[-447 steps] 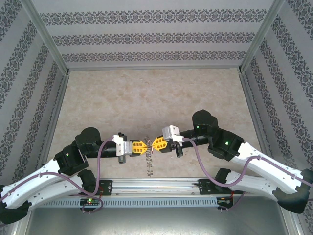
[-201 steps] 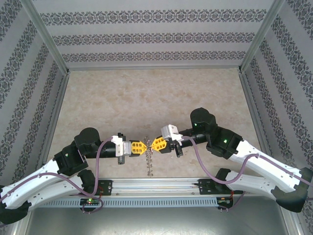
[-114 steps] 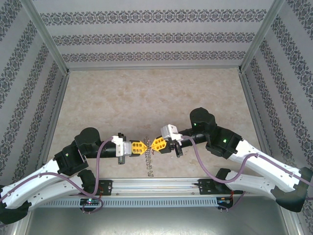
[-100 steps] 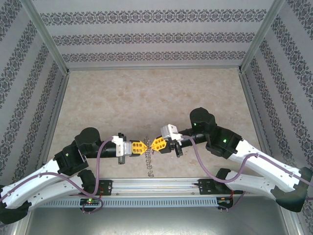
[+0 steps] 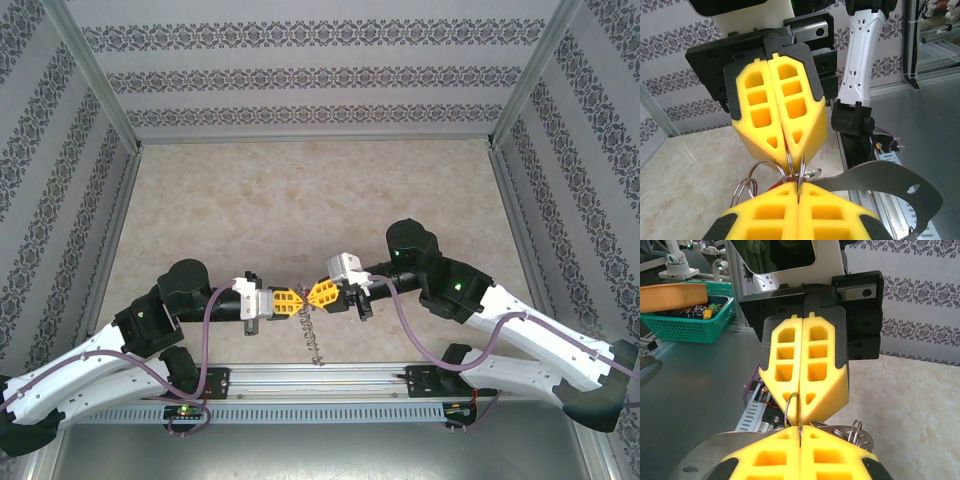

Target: Put the keys on the keyring

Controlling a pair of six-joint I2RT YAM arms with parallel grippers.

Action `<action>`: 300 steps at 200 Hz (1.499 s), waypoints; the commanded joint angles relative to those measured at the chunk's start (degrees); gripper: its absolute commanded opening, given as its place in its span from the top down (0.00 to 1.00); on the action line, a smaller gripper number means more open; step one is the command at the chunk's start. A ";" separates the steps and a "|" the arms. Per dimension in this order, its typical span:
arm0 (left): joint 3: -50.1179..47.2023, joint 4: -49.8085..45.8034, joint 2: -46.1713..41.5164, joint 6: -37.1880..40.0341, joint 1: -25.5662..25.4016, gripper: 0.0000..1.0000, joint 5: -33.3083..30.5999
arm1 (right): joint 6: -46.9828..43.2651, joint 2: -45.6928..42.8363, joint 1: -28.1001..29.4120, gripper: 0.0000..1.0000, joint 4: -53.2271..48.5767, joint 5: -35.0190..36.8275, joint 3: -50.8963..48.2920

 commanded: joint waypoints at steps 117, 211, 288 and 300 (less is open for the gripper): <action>0.73 1.79 -1.02 1.01 0.62 1.00 -4.70 | 0.44 -1.86 0.68 1.00 0.92 -2.49 0.99; 0.39 1.76 -1.53 0.84 0.65 1.00 -5.47 | 0.23 -2.29 0.64 1.00 0.45 -1.07 0.91; 0.32 1.48 -1.54 0.82 0.65 1.00 -7.53 | 0.18 -3.59 0.08 1.00 -0.24 2.32 0.87; 0.39 1.34 -1.40 0.69 0.60 1.00 -8.38 | 0.19 -3.72 0.11 1.00 -0.28 2.45 0.84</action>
